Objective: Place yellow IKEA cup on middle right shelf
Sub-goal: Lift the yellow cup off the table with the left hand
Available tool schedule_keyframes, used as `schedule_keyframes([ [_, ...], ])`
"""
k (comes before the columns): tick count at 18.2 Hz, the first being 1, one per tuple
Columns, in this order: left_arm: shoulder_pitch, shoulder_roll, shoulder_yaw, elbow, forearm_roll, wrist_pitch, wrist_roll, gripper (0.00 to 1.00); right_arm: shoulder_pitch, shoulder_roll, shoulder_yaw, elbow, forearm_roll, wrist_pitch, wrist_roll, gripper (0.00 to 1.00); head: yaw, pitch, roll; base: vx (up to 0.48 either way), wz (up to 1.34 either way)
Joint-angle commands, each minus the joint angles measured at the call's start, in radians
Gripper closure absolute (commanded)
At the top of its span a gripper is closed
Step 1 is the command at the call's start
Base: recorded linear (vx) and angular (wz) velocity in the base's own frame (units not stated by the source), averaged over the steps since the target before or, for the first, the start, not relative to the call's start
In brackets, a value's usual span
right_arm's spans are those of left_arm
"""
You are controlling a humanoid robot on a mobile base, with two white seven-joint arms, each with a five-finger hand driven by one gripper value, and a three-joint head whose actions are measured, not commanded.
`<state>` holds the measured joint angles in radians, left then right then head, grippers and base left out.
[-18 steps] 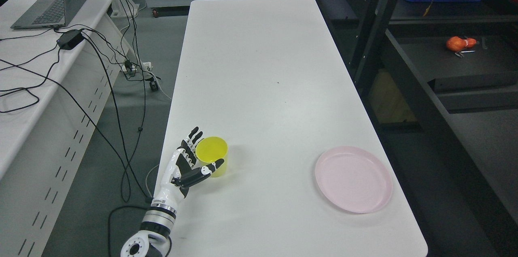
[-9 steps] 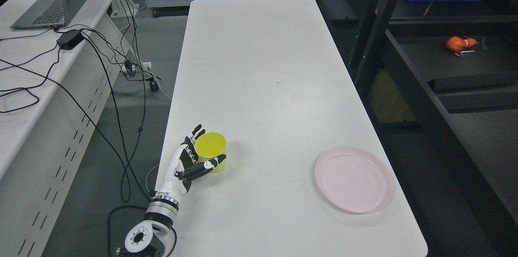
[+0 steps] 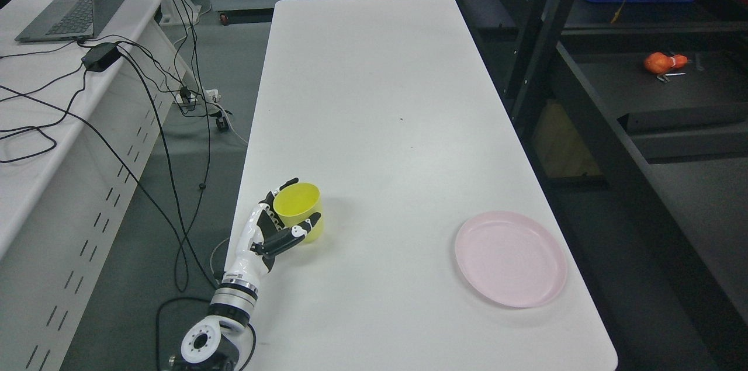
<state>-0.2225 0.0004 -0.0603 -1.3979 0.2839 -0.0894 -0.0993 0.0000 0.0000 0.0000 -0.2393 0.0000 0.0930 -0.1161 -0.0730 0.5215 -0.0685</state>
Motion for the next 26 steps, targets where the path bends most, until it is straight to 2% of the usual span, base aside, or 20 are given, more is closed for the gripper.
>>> schedule_keyframes([
  [1,0.018,0.017,0.017,-0.031,0.026,-0.11,0.001,1.0,0.014,-0.017,0.017,0.0,-0.025,0.001,-0.001,0.01,0.0,0.0,0.0,0.0,0.0],
  [6,0.055,0.017,0.043,-0.295,0.052,-0.109,0.003,1.0,0.014,-0.017,0.017,0.0,-0.025,0.001,-0.001,0.01,0.0,0.0,0.0,0.0,0.0],
  [9,0.063,0.017,0.048,-0.369,0.054,-0.107,0.001,1.0,0.014,-0.017,0.017,0.0,-0.025,0.001,-0.001,0.01,0.0,0.0,0.0,0.0,0.0],
  [26,0.06,0.017,0.033,-0.377,0.055,-0.115,0.003,1.0,0.014,-0.017,0.017,0.0,-0.025,0.001,-0.001,0.01,0.0,0.0,0.0,-0.061,-0.05],
])
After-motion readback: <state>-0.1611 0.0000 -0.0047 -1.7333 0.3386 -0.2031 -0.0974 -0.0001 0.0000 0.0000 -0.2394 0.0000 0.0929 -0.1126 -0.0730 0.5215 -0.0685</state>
